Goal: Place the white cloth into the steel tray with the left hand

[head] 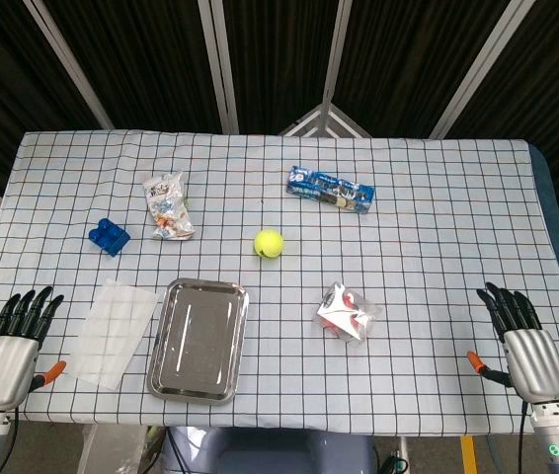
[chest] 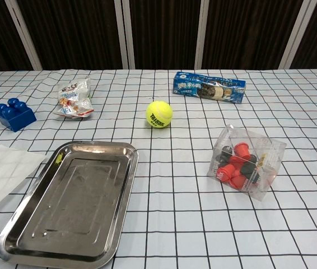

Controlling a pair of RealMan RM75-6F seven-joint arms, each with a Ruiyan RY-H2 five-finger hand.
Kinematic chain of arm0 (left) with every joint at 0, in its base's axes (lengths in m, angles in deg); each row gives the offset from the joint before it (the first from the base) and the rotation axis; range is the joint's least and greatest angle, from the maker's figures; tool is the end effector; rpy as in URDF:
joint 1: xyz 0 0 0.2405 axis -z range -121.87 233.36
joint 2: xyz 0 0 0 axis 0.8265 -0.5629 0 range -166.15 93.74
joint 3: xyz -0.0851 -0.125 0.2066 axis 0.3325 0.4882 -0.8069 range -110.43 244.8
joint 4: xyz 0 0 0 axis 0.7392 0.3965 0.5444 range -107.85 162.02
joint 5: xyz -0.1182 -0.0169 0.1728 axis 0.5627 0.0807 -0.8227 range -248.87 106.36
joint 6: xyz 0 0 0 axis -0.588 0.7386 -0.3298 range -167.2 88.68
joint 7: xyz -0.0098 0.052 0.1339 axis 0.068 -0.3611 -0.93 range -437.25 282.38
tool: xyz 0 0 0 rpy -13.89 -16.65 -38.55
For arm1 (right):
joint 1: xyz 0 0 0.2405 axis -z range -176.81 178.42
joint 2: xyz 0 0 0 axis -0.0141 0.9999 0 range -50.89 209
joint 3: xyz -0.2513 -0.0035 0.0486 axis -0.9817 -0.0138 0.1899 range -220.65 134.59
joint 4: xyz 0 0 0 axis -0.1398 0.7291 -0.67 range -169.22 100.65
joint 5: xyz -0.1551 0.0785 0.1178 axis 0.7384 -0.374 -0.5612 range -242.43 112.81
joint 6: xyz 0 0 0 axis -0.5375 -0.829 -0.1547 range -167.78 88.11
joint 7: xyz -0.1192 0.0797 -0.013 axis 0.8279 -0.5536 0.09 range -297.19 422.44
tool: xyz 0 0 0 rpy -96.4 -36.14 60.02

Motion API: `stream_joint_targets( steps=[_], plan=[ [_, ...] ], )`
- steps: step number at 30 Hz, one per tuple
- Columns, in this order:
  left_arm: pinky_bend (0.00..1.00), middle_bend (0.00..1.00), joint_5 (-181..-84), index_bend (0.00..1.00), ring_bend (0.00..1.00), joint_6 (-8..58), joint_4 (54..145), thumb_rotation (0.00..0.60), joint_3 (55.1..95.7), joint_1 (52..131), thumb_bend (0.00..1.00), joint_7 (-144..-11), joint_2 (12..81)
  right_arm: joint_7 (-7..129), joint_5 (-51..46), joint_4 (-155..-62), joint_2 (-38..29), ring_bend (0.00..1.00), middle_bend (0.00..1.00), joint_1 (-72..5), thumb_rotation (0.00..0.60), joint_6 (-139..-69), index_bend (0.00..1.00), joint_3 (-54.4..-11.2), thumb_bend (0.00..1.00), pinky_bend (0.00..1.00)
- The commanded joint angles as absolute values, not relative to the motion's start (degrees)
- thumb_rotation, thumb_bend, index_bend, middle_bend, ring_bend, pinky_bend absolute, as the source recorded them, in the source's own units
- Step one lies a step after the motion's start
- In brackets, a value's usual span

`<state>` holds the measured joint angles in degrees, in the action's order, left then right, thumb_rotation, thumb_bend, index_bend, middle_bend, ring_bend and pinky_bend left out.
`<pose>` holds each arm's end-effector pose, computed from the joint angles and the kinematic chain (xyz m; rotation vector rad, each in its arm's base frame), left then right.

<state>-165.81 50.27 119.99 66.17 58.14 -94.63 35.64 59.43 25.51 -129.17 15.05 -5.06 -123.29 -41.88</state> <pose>-0.2825 0.1517 0.1111 -1.5196 -0.7300 -0.8540 -0.2928 -0.1784 0.1438 1.4638 -0.9815 0.9942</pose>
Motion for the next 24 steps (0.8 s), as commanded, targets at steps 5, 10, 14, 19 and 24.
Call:
stream_joint_targets(
  steps=[5,10,14,19,24],
  plan=[
    [0.0,0.0,-165.9,0.0,0.0,49.8,119.8,0.6,65.9,58.2,0.09,-95.1,35.6,59.5,25.6,-129.1,15.1,0.0,0.0,-5.0,0.6,-123.4,0.0,-41.9,0.31,0.0],
    [0.0,0.0,-166.5,0.0,0.0,48.1,119.1,0.6,65.3,59.0,0.09,-96.2,35.2,59.4,25.6,-129.1,15.1,0.0,0.0,-4.9,0.6,-123.6,0.0,-41.9,0.31,0.0],
    [0.0,0.0,-168.9,0.03,0.0,43.6,118.2,0.6,63.3,61.4,0.09,-96.4,32.0,59.6,25.6,-129.0,15.0,0.0,0.0,-5.1,0.6,-123.4,0.0,-41.8,0.31,0.0],
    [0.0,0.0,-171.7,0.23,0.0,36.6,115.9,0.6,60.3,65.0,0.09,-95.4,26.5,60.0,25.3,-128.9,14.8,0.0,0.0,-5.2,0.6,-123.1,0.0,-41.7,0.31,0.0],
    [0.0,0.0,-172.6,0.34,0.0,31.2,113.4,0.6,58.5,67.6,0.09,-94.3,24.2,60.3,25.2,-129.0,14.7,0.0,0.0,-5.2,0.6,-123.2,0.0,-41.7,0.31,0.0]
  ],
)
